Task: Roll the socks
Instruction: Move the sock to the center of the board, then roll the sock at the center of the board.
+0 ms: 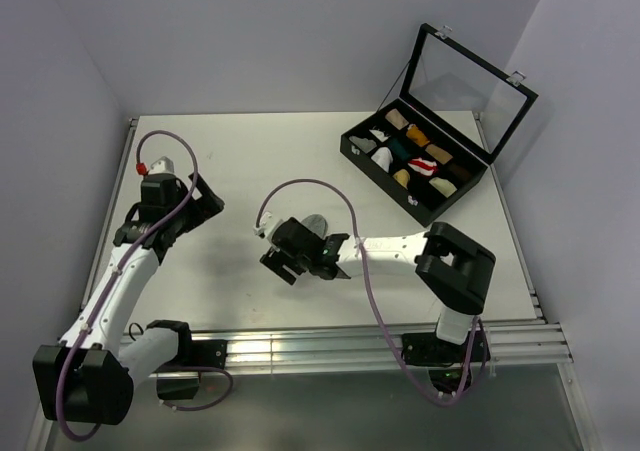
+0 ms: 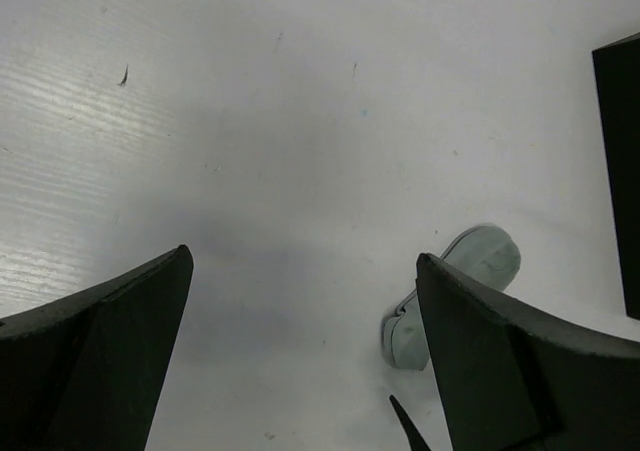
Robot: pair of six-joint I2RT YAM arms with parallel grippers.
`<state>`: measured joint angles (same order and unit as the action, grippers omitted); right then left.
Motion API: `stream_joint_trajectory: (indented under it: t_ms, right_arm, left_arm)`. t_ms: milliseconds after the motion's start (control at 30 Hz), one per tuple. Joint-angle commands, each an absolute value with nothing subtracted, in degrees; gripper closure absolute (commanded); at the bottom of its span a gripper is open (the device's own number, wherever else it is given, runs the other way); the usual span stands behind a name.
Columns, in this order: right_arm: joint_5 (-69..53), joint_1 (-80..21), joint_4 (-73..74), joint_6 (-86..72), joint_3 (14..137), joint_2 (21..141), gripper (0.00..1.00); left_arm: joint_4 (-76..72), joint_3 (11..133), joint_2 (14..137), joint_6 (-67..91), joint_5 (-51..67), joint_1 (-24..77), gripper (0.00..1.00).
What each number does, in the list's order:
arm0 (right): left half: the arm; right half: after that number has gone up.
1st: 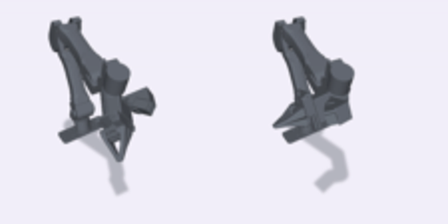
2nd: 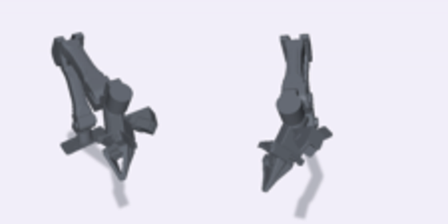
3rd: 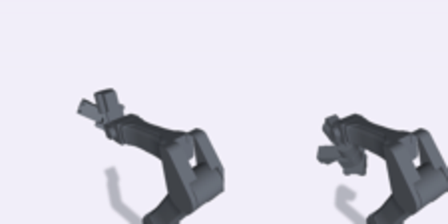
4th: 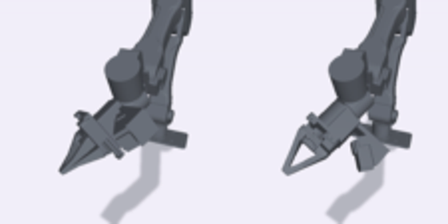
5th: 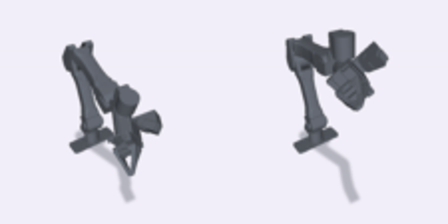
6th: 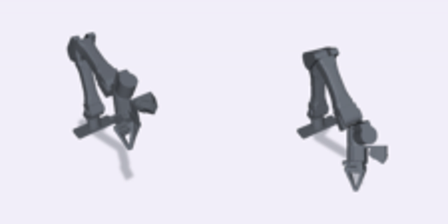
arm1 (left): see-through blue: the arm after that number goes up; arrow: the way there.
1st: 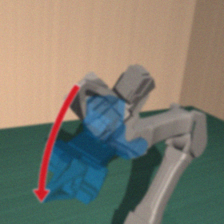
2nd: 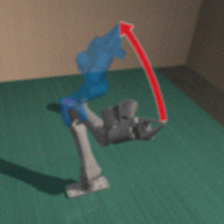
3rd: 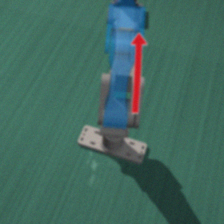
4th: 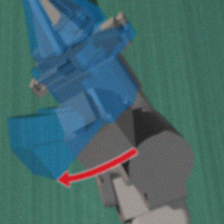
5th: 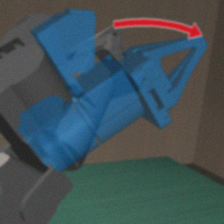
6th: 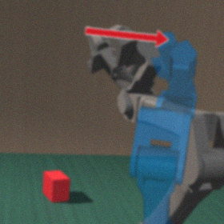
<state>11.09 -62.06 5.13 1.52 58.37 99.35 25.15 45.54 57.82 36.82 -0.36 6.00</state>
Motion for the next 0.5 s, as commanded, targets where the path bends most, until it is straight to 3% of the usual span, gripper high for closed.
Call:
stream_joint_trajectory:
  t_ms: [0, 467]
  right_arm:
    - [17.93, -63.72, 4.04, 4.57, 61.61, 101.07, 0.14]
    - [23.2, -66.71, 1.85, 6.41, 63.55, 108.19, 0.27]
  left_arm:
    - [23.2, 45.0, 58.7, 34.63, -0.97, 5.98, 0.0]
    - [23.12, 45.62, 60.21, 34.19, 1.49, 5.89, 0.01]
